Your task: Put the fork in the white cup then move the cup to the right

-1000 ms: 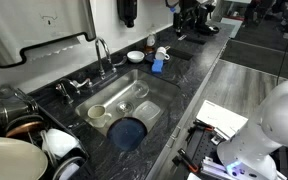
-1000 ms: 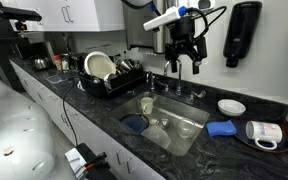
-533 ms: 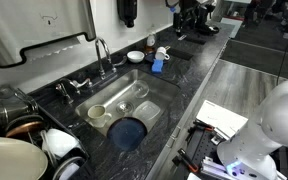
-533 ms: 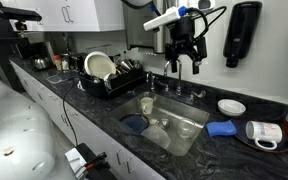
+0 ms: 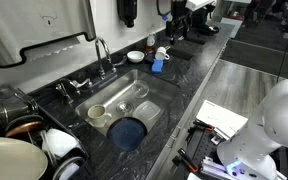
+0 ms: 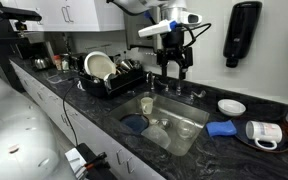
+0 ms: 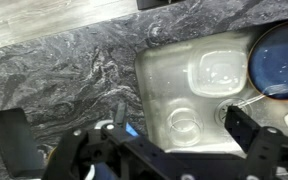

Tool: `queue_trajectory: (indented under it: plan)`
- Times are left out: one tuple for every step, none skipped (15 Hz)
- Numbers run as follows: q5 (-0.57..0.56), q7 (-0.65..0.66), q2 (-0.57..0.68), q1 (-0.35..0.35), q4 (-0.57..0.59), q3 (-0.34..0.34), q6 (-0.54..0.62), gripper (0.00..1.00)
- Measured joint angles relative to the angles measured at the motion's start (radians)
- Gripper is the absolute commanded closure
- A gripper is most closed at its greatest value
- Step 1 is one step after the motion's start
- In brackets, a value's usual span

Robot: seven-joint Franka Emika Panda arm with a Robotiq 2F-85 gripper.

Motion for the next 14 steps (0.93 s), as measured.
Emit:
queue_trajectory:
  plan:
    - [0.033,-0.012,0.000,0.017,-0.009,0.003,0.000,0.00]
    - [0.071,-0.032,-0.001,0.038,-0.019,0.006,0.001,0.00]
    - [0.110,-0.054,-0.006,0.058,-0.031,0.010,0.007,0.00]
    - [0.145,-0.068,-0.016,0.078,-0.049,0.016,0.026,0.00]
    - [0.176,-0.083,-0.029,0.096,-0.074,0.023,0.057,0.00]
    - [0.199,-0.100,-0.046,0.113,-0.102,0.032,0.100,0.00]
    - [0.215,-0.118,-0.064,0.131,-0.134,0.041,0.147,0.00]
    - [0.234,-0.139,-0.081,0.148,-0.166,0.048,0.190,0.00]
    - [0.263,-0.165,-0.099,0.166,-0.198,0.054,0.231,0.00]
    - [0.297,-0.199,-0.115,0.187,-0.228,0.055,0.265,0.00]
    - [0.320,-0.233,-0.125,0.205,-0.250,0.056,0.274,0.00]
    - [0.331,-0.253,-0.132,0.218,-0.266,0.056,0.276,0.00]
    - [0.334,-0.261,-0.134,0.224,-0.273,0.056,0.277,0.00]
    - [0.334,-0.265,-0.134,0.225,-0.275,0.056,0.278,0.00]
